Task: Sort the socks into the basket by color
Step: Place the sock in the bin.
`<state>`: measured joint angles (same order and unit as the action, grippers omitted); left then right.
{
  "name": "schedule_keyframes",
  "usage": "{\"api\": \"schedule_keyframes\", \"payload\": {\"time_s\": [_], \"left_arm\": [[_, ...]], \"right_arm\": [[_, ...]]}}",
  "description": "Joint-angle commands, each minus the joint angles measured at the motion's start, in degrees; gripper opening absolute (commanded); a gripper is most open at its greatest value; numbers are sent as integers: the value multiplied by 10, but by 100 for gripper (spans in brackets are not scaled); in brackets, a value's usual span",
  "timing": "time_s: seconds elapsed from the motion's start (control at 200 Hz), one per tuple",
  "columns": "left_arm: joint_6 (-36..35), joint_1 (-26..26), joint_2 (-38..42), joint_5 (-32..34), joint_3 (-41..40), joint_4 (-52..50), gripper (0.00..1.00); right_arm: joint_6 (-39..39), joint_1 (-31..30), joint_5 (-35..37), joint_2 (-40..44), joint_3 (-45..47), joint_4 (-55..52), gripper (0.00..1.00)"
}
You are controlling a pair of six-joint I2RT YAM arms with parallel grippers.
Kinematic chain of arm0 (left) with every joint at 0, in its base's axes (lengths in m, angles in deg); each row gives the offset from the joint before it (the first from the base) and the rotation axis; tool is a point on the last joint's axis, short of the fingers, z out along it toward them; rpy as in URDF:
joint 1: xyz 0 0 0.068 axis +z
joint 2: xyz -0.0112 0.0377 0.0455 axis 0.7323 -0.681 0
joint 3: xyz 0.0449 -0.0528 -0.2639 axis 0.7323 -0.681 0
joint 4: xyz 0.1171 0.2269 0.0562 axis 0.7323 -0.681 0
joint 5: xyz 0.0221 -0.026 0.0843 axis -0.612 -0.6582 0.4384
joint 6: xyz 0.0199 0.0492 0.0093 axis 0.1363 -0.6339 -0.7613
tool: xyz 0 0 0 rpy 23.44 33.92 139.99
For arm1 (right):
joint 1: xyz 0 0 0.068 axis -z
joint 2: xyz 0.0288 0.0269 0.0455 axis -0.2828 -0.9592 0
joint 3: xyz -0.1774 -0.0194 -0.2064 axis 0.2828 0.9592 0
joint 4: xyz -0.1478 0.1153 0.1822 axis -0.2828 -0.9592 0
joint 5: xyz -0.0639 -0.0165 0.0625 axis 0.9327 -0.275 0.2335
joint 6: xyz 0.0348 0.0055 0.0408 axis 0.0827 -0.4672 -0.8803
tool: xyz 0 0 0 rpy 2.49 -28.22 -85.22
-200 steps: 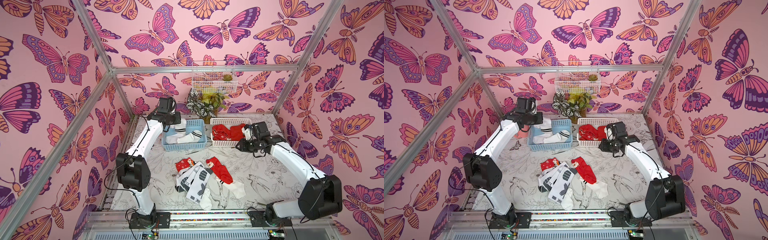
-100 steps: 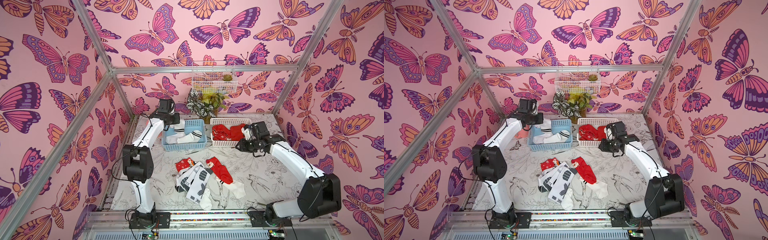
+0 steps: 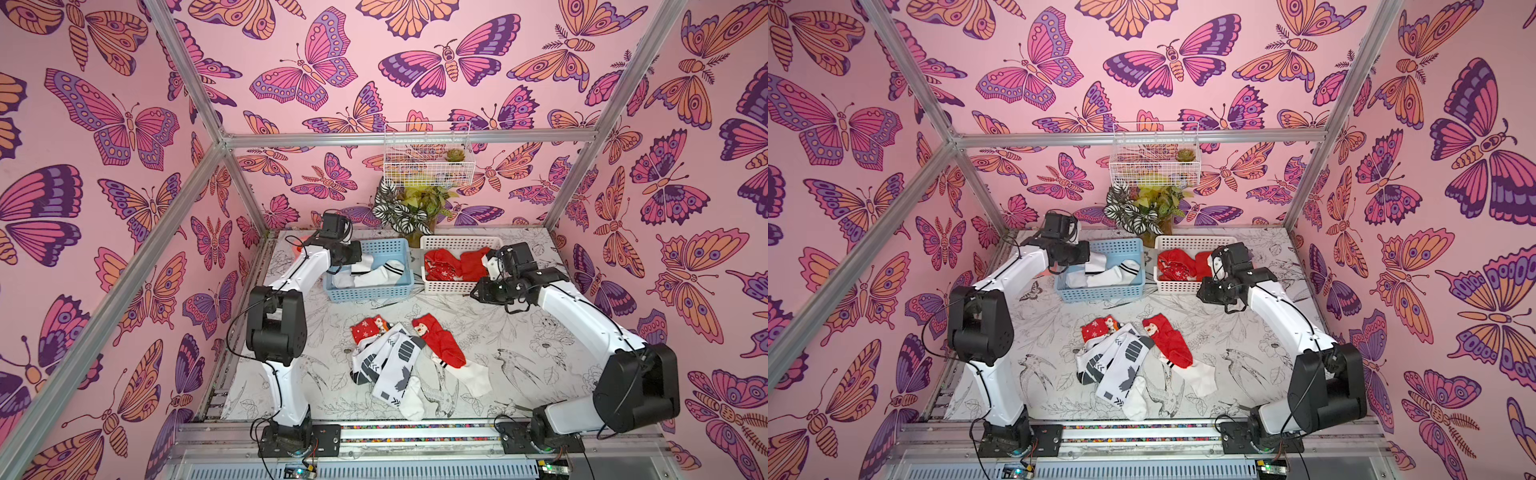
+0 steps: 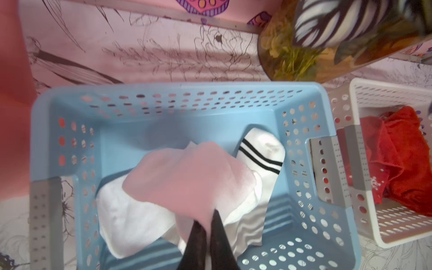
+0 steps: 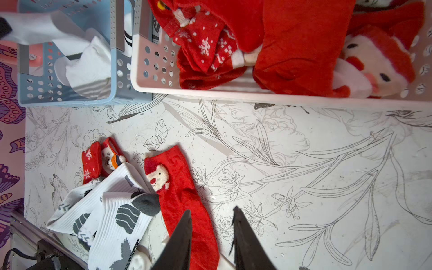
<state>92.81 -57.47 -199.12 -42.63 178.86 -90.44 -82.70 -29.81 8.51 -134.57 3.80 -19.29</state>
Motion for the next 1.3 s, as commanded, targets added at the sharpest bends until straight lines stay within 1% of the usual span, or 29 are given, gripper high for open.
{"api": "schedule_keyframes", "payload": {"time_s": [0.0, 0.256, 0.356, 0.622, 0.857, 0.957, 1.128, 1.293], "left_arm": [[15, 3, 43, -16, -35, 19, 7], [28, -1, 77, -24, -93, 35, 9], [34, -4, 84, -31, -106, 39, 12], [41, -13, 94, -36, -127, 44, 32], [48, -16, 104, -39, -134, 44, 33], [49, -17, 114, -41, -141, 44, 36], [53, -18, 136, -38, -163, 40, 39], [59, -17, 154, -28, -190, 34, 40]], "right_arm": [[3, -4, -9, -5, -18, 0, 32], [0, -4, -15, -6, -13, 6, 32], [0, -4, -15, -6, -12, 6, 32], [1, -4, -17, -1, -11, 7, 32], [1, -4, -19, 2, -7, 8, 32], [0, -4, -20, 3, -8, 8, 32], [0, -4, -26, 4, -9, 10, 33], [-1, -4, -30, 11, -6, 11, 33]]}}
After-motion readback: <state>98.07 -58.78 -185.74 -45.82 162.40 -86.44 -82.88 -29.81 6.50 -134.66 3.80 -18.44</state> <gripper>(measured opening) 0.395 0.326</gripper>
